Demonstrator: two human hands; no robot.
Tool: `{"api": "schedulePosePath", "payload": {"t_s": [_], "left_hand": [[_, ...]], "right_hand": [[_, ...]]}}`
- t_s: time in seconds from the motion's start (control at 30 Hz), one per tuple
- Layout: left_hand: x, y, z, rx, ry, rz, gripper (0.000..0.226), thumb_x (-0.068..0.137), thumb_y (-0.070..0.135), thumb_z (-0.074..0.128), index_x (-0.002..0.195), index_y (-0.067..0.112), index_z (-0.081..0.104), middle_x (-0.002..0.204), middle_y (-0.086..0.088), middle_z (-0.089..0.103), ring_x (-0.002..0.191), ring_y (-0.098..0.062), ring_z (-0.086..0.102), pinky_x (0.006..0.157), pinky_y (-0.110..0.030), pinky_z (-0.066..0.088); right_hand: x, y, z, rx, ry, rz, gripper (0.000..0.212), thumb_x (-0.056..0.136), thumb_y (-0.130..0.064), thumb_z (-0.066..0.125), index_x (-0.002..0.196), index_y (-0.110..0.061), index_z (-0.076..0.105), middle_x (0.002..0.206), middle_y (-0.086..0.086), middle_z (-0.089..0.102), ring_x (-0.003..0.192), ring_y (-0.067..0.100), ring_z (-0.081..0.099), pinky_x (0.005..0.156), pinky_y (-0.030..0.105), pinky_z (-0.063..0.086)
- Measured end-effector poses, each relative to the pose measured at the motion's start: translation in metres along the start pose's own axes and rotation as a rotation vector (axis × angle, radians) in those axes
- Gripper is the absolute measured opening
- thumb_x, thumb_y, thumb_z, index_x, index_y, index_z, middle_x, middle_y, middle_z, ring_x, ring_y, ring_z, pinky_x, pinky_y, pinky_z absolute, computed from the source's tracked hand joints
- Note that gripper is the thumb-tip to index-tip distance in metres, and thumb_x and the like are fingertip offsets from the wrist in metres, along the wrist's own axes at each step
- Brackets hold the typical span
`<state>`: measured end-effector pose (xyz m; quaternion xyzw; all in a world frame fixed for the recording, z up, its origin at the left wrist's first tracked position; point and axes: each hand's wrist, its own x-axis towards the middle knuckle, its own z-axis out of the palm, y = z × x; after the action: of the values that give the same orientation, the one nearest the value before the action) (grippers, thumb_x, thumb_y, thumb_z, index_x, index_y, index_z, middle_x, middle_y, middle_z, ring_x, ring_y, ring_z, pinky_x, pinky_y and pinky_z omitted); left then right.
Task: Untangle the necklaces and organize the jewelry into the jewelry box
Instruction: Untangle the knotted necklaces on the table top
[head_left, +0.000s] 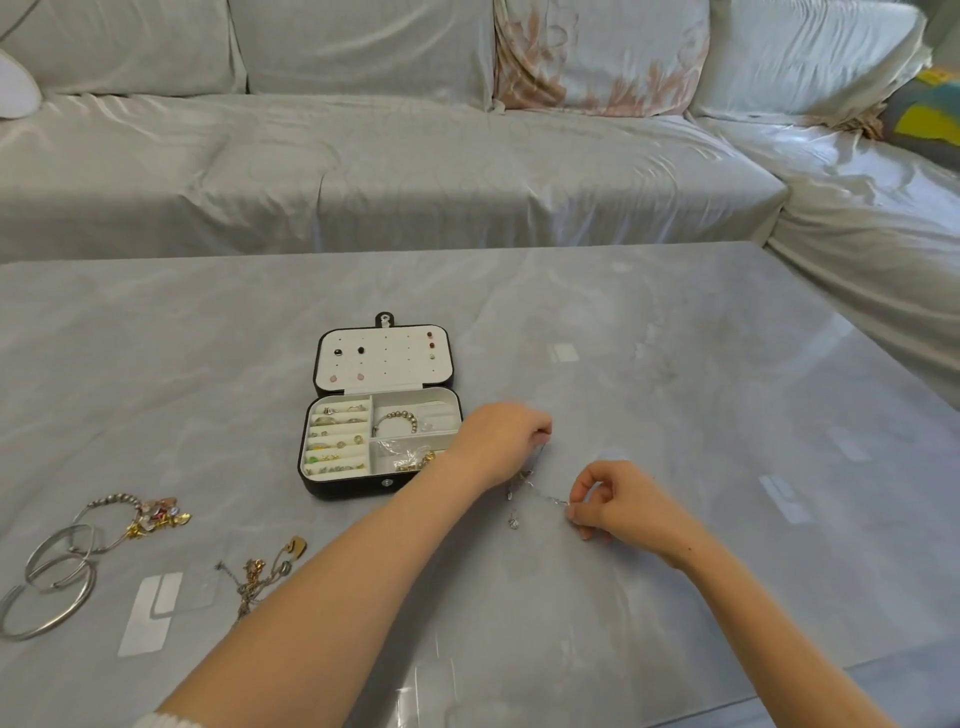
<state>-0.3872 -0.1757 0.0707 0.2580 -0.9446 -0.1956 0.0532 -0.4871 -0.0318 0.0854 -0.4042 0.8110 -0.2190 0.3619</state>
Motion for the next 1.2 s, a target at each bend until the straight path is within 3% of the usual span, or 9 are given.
{"api": "schedulePosePath", "payload": {"t_s": [0.27,0.37,0.5,0.6,0.73,0.9,1.0,1.1,1.2], "left_hand": [[0.005,-0.011,0.003,-0.009,-0.045,-0.067,0.023,0.097,0.026,0.044,0.11,0.021,0.063,0.111,-0.005,0.055,0.104,-0.024,0.053,0.072,-0.026,0.031],[-0.001,-0.016,0.0,-0.08,-0.039,-0.064,0.023,0.096,0.026,0.048,0.113,0.02,0.062,0.113,-0.006,0.052,0.104,-0.025,0.052,0.079,-0.028,0.035],[-0.019,-0.026,-0.027,-0.278,0.157,-0.076,0.021,0.093,0.018,0.053,0.111,0.018,0.065,0.11,-0.007,0.054,0.104,-0.021,0.051,0.082,-0.021,0.032],[-0.048,-0.049,-0.053,-0.266,0.355,-0.215,0.017,0.091,0.02,0.056,0.101,0.023,0.069,0.104,0.001,0.058,0.099,-0.017,0.051,0.077,-0.022,0.03],[-0.09,-0.08,-0.065,-0.124,0.273,-0.369,0.009,0.087,0.033,0.061,0.09,0.032,0.069,0.102,0.007,0.056,0.102,-0.015,0.049,0.078,-0.026,0.033],[-0.105,-0.09,-0.061,-0.081,0.164,-0.405,0.005,0.076,0.042,0.069,0.078,0.045,0.065,0.099,0.014,0.049,0.104,-0.011,0.044,0.088,-0.029,0.037],[-0.102,-0.092,-0.057,-0.006,0.146,-0.421,0.007,0.075,0.047,0.068,0.081,0.045,0.066,0.101,0.014,0.047,0.104,-0.011,0.041,0.091,-0.031,0.033],[-0.098,-0.092,-0.052,0.044,0.184,-0.432,0.006,0.077,0.046,0.066,0.081,0.042,0.067,0.101,0.013,0.048,0.103,-0.012,0.041,0.088,-0.03,0.027],[-0.097,-0.092,-0.046,0.067,0.254,-0.439,0.004,0.077,0.04,0.066,0.079,0.038,0.068,0.1,0.012,0.051,0.101,-0.012,0.042,0.086,-0.03,0.027]], "right_hand": [[0.005,0.004,0.006,-0.234,0.098,-0.032,0.012,0.078,-0.026,0.067,0.071,-0.025,0.057,0.062,-0.008,0.06,0.061,0.006,0.053,0.064,0.026,0.045],[0.004,0.002,0.007,-0.315,0.099,-0.035,0.014,0.079,-0.035,0.066,0.072,-0.029,0.055,0.067,-0.012,0.054,0.069,0.008,0.051,0.061,0.024,0.04],[-0.004,-0.011,0.006,-0.576,0.222,-0.076,0.019,0.083,-0.048,0.06,0.089,-0.03,0.057,0.079,-0.014,0.051,0.087,0.011,0.053,0.063,0.023,0.032],[-0.005,-0.033,0.012,-0.406,0.349,-0.18,0.016,0.086,-0.042,0.059,0.08,-0.027,0.062,0.071,-0.011,0.057,0.079,0.012,0.057,0.059,0.025,0.036],[0.01,-0.069,0.03,-0.207,0.239,-0.318,0.015,0.087,-0.03,0.058,0.075,-0.025,0.067,0.073,-0.012,0.06,0.071,0.009,0.052,0.067,0.025,0.041],[0.041,-0.1,0.056,-0.433,0.214,-0.297,0.019,0.086,-0.036,0.059,0.075,-0.024,0.069,0.065,-0.008,0.055,0.074,0.018,0.053,0.059,0.024,0.038],[0.053,-0.117,0.068,-0.652,0.196,-0.278,0.029,0.08,-0.044,0.063,0.091,-0.018,0.071,0.088,-0.001,0.068,0.083,0.02,0.06,0.061,0.024,0.041],[0.057,-0.134,0.071,-0.827,0.124,-0.241,0.038,0.078,-0.051,0.064,0.095,-0.017,0.06,0.079,-0.004,0.056,0.078,0.02,0.057,0.053,0.022,0.033],[0.06,-0.145,0.074,-0.934,0.082,-0.216,0.042,0.079,-0.048,0.066,0.104,-0.017,0.051,0.08,-0.005,0.044,0.078,0.019,0.052,0.062,0.024,0.036]]}}
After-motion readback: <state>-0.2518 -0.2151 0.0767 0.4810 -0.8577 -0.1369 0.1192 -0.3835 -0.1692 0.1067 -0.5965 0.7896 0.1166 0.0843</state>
